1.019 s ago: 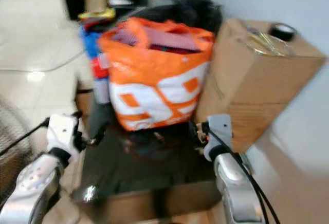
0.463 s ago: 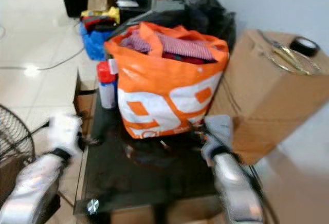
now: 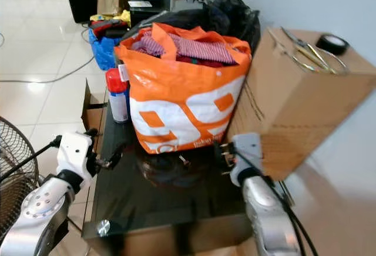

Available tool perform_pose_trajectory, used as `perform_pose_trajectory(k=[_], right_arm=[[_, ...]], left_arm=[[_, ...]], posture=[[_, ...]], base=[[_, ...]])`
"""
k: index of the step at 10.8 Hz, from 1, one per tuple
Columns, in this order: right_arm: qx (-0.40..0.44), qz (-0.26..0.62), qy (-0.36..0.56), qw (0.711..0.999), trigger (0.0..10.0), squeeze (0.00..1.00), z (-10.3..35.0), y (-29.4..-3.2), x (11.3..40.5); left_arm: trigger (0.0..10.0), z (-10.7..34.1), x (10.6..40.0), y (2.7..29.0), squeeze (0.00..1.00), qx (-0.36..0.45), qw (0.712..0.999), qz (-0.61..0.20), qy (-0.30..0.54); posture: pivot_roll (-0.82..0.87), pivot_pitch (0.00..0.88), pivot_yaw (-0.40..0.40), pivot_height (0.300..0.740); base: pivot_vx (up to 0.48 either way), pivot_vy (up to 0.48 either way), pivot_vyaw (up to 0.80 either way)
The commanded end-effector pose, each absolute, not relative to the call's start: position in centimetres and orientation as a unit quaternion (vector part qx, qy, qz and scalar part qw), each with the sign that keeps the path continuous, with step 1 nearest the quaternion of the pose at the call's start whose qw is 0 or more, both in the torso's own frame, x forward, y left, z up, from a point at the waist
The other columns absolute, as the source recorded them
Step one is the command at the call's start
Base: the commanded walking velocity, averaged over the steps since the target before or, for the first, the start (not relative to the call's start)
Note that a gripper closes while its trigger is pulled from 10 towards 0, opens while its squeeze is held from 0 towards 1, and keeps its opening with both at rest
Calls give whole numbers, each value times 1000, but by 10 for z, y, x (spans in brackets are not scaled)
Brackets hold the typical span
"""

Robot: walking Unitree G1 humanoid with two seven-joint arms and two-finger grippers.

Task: Hang keys on a hook

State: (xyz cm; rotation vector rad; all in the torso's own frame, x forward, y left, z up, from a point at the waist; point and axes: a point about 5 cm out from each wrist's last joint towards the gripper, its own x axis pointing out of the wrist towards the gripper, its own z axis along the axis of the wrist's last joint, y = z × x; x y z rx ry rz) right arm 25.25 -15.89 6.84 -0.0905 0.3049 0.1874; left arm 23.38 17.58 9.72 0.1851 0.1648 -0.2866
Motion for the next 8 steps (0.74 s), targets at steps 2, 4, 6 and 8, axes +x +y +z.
perform_pose_trajectory(k=[2,4,6,8], right_arm=[[-44,125,157,979,10000,0,60,-147,263],[-5,141,207,968,10000,1000,32,-119,278],[-25,159,242,957,10000,1000,15,-104,284],[-10,130,273,953,10000,1000,4,-97,296]], left_arm=[[10000,99,233,179,463,116,975,-169,90],[10000,99,236,191,467,171,954,-219,110],[10000,106,230,208,471,194,944,-233,127],[10000,116,208,221,471,224,922,-275,158]], posture=[[-10,0,-76,732],[34,0,-56,732],[78,3,-51,732],[154,87,-53,732]], base=[[0,0,0],[0,0,0],[0,0,0],[0,0,0]])
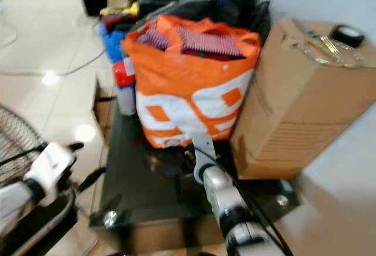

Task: Hang keys on a hook

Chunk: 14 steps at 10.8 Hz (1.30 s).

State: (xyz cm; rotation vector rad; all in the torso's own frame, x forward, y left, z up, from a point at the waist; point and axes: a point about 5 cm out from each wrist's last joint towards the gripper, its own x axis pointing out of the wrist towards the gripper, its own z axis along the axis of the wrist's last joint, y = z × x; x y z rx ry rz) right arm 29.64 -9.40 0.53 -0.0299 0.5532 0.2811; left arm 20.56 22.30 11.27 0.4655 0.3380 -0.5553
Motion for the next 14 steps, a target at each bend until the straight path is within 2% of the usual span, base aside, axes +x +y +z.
perform_pose_trajectory(k=[1,3,4,9,10,14], right_arm=[[-10,129,273,953,10000,1000,7,-94,301],[-27,120,269,955,10000,1000,10,-91,308],[-30,114,268,956,10000,0,13,-90,311],[-48,39,286,956,9804,0,11,-98,314],[-51,38,288,955,4824,0,11,-97,314],[-24,18,299,954,3922,0,9,-101,313]], left_arm=[[10000,120,200,223,471,228,915,-287,168],[10000,122,189,225,471,233,906,-302,185],[10000,124,182,226,471,238,901,-307,192],[10000,134,158,221,471,230,895,-320,210],[10000,134,156,221,467,229,895,-320,212],[10000,136,156,221,475,228,898,-312,213]], posture=[[174,111,-58,732],[199,151,-68,732],[209,172,-70,732],[223,222,-71,732],[223,223,-73,732],[229,219,-80,732]], base=[[0,0,0],[0,0,0],[0,0,0],[0,0,0],[0,0,0],[0,0,0]])
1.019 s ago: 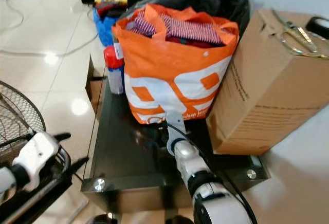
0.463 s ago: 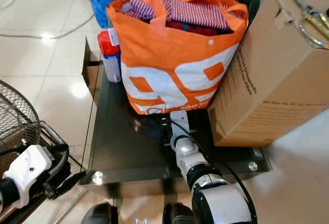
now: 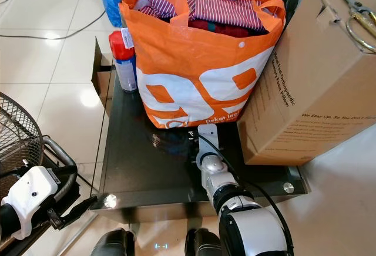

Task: Hang keys on a hook

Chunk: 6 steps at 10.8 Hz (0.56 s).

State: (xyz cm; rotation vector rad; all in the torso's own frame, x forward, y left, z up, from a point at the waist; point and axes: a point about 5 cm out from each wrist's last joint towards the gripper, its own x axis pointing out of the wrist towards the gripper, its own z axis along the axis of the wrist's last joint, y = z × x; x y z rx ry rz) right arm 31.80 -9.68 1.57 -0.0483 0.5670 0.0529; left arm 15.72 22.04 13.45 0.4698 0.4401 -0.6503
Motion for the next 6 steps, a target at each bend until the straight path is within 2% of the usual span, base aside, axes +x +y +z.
perform_pose_trajectory(k=[1,4,6], right_arm=[[-21,15,299,954,3373,0,8,-102,313],[-9,16,293,956,2314,0,10,-101,314],[-6,16,290,957,2196,0,11,-101,315]], left_arm=[[10000,137,155,221,475,228,898,-310,214],[10000,137,154,221,475,226,898,-310,215],[10000,137,154,221,478,226,898,-310,215]], posture=[[228,222,-79,732],[228,222,-79,732],[229,222,-79,732]], base=[[0,0,0],[0,0,0],[0,0,0]])
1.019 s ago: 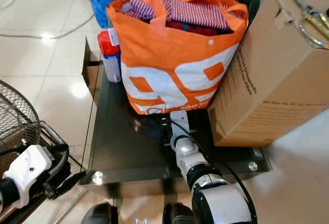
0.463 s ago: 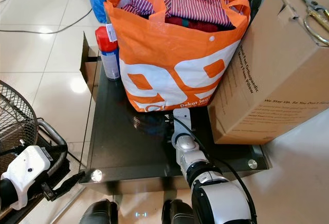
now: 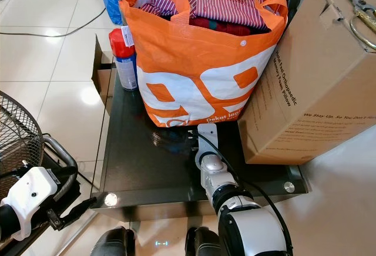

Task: Hang keys on a hook

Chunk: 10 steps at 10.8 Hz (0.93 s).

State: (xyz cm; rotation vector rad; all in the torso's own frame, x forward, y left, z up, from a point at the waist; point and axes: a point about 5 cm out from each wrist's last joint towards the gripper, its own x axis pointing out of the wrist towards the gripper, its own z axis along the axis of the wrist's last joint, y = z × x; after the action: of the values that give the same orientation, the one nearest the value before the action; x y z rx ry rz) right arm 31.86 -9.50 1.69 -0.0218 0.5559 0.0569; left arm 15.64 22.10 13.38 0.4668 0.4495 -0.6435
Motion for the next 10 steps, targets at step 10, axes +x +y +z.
perform_pose_trajectory(k=[10], right_arm=[[3,8,284,959,1255,0,7,-109,311]], left_arm=[[10000,132,158,217,475,220,901,-309,212]], posture=[[213,178,-80,732]], base=[[0,0,0]])
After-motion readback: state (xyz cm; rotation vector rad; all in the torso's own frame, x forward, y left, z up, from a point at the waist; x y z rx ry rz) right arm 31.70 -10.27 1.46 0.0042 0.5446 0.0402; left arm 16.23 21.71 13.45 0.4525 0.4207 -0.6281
